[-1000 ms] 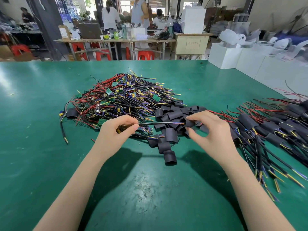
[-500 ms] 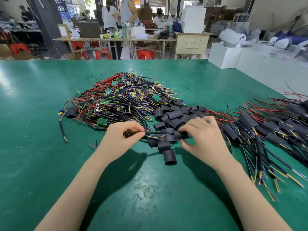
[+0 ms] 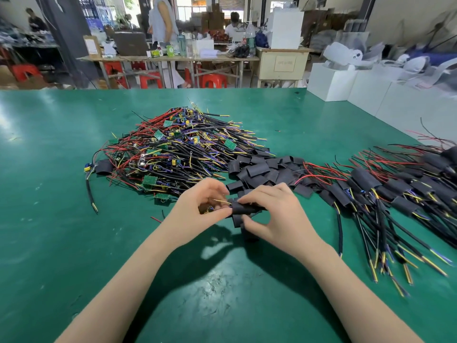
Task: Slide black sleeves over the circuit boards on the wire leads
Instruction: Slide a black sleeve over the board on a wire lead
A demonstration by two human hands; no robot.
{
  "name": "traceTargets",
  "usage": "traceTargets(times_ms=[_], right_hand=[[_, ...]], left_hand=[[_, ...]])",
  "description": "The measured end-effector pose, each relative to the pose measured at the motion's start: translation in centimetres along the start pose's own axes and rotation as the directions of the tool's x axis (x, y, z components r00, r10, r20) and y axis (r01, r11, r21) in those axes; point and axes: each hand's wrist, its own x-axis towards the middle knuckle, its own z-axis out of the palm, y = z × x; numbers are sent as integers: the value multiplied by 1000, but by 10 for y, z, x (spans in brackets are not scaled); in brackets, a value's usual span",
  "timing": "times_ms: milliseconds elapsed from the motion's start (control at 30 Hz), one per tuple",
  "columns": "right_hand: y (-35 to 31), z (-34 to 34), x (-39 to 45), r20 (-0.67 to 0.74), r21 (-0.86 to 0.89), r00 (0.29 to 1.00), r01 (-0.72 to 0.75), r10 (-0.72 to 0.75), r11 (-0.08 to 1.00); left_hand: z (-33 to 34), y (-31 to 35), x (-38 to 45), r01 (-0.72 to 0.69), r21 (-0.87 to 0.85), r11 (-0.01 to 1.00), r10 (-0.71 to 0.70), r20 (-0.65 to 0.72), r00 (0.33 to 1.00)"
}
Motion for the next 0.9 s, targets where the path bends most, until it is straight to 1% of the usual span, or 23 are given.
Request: traceTargets(times_ms=[33, 67, 100, 167, 233, 333, 433, 500, 567, 633, 667, 733, 800, 900], right_hand=[[2, -1, 0, -4, 2, 1000, -11, 11, 1000], [4, -3, -1, -14, 1, 1000, -22, 22, 1000], [6, -4, -1, -29, 0, 999, -31, 31, 1000], [8, -6, -1, -49, -7, 998, -46, 46, 999], [8, -6, -2, -28, -8, 998, -51, 51, 999], [5, -4, -2, 22, 10, 998, -58, 58, 998], [6, -4, -2, 2, 46, 997, -79, 79, 996], [8, -6, -2, -30, 62, 995, -95, 97, 994], [10, -9, -2, -53, 65, 992, -112, 115, 992], [13, -11, -1, -59, 74, 991, -117, 121, 990], [15, -12, -1, -55, 86, 992, -112, 117, 990], [16, -12, -2, -34, 129, 994, -96, 102, 987], [15, -11, -3, -11, 175, 997, -80, 83, 981], [9, -6, -2, -3, 204, 999, -39, 41, 978]], left_hand=[[-4, 0, 0, 32, -55, 998, -30, 35, 999], [-8, -1, 0, 67, -76, 995, -62, 72, 996], [-12, -2, -1, 100, -53, 994, -94, 101, 990], [-17, -5, -1, 138, 65, 988, -146, 122, 982], [-18, -8, -1, 127, 158, 979, -145, 104, 984], [-19, -10, -2, 105, 248, 963, -126, 73, 989], [-25, -15, -1, 135, 342, 930, -163, 52, 985], [-29, -18, -1, 171, 356, 919, -195, 31, 980], [-32, -19, 0, 217, 259, 941, -224, -5, 975], [-33, -15, 1, 271, 107, 957, -269, -33, 963], [-33, -13, 2, 286, 23, 958, -285, -33, 958], [-32, -8, 2, 273, -108, 956, -275, -7, 961], [-29, -2, 0, 240, -164, 957, -236, 39, 971], [-22, 1, -1, 212, -182, 960, -197, 97, 975]])
